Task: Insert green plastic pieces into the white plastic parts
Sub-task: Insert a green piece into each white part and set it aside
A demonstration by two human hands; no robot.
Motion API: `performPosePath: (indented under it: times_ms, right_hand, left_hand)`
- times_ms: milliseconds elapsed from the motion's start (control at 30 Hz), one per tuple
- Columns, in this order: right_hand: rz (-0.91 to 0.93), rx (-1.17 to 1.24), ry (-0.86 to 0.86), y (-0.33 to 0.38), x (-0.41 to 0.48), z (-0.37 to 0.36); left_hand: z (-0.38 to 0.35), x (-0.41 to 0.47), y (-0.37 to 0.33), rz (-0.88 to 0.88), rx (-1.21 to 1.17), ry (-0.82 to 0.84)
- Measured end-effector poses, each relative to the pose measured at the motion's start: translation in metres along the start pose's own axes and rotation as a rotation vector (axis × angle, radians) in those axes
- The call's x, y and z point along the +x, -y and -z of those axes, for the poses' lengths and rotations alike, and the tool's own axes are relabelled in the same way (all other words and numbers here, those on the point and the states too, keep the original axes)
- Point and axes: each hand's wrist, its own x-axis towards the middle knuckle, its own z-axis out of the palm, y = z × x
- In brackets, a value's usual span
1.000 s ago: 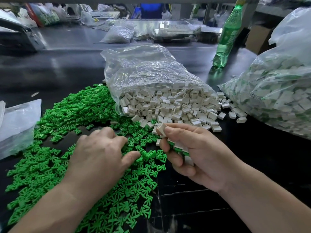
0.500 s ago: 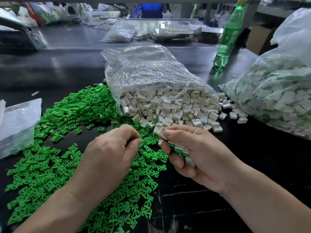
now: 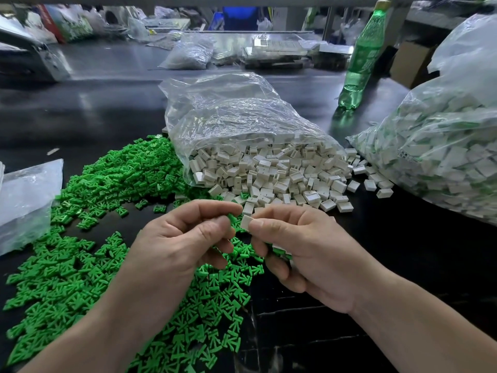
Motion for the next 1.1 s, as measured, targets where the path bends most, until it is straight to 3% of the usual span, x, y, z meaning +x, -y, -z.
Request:
performPosePath:
  times_ms: [300, 567, 700, 800, 967, 1100]
  right_hand:
    - [0.0, 0.0, 0.077, 0.003, -0.001, 0.002]
    - [0.058, -0.062, 0.07, 0.0, -0.001, 0.002]
    - [0.066, -0.089, 0.071, -0.001, -0.001, 0.002]
    - [0.083, -0.104, 0.101, 0.001, -0.002, 0.003]
    - [0.082, -0.063, 0.151, 0.004, -0.005, 0.004]
    - [0.04, -0.011, 0.139, 0.003, -0.006, 0.002]
  left_hand:
    - [-0.004, -0.002, -0.003, -0.038, -0.104, -0.017]
    - [-0.01, -0.012, -0.014, -0.171, 0.222, -0.094]
    - [-0.012, -0.014, -0.018, -0.182, 0.256, -0.081]
    - [-0.008, -0.011, -0.017, -0.065, 0.05, -0.014]
    - [-0.009, -0.008, -0.015, 0.174, -0.425, 0.301]
    - [-0.015, -0.008, -0.012, 0.228, -0.616, 0.351]
